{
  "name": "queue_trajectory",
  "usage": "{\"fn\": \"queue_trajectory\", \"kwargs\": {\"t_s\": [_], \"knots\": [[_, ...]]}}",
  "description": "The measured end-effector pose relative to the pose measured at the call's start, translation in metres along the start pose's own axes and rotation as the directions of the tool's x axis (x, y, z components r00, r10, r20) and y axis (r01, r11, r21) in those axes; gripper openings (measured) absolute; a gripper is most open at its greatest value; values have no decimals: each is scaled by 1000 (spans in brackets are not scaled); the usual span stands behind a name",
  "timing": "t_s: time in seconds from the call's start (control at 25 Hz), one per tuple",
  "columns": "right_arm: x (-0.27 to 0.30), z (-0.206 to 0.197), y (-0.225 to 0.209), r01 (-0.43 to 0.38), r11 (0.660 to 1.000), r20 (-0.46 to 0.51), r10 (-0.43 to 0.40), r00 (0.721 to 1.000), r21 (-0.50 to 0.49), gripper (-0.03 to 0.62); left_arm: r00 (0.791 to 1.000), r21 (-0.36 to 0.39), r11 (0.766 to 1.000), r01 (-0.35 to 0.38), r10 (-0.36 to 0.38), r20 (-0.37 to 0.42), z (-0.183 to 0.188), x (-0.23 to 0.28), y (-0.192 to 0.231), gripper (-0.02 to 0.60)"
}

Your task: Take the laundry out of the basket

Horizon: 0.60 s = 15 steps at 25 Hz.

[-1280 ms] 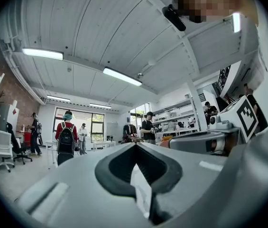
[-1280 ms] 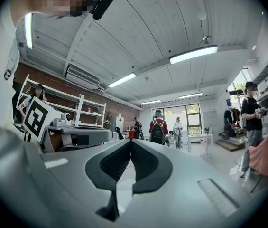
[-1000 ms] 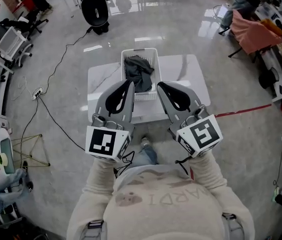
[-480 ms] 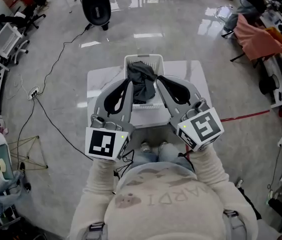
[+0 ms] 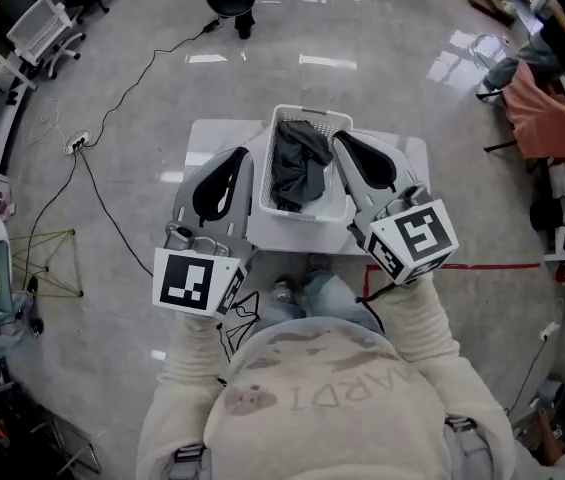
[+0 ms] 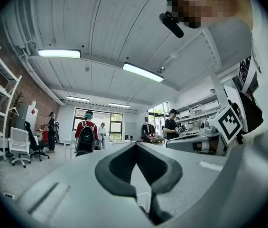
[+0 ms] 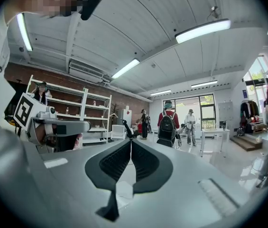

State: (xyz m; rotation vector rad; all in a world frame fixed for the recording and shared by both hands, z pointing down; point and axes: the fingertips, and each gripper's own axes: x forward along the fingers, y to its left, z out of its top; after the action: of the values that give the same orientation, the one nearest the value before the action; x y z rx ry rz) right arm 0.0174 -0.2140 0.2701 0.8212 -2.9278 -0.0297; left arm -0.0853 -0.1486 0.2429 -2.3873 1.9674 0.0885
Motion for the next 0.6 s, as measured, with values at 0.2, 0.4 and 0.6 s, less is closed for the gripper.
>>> {"fn": "queue_trajectory", "kwargs": {"t_s": [0.2,0.4,0.6], "knots": [[34,-24,-26,-75,997,-62,75,995,-3,59,997,8,997,-74,74,7,-5,19,12,1],[70,-61,-48,-165,986,-139,162,977,-11,69,987,5,987,-159,159,-11,-21,40,26,1],[105,-108,-71,-226,974,-221,220,950,-1,81,977,7,978,-209,209,-28,-39,63,35,0]]}}
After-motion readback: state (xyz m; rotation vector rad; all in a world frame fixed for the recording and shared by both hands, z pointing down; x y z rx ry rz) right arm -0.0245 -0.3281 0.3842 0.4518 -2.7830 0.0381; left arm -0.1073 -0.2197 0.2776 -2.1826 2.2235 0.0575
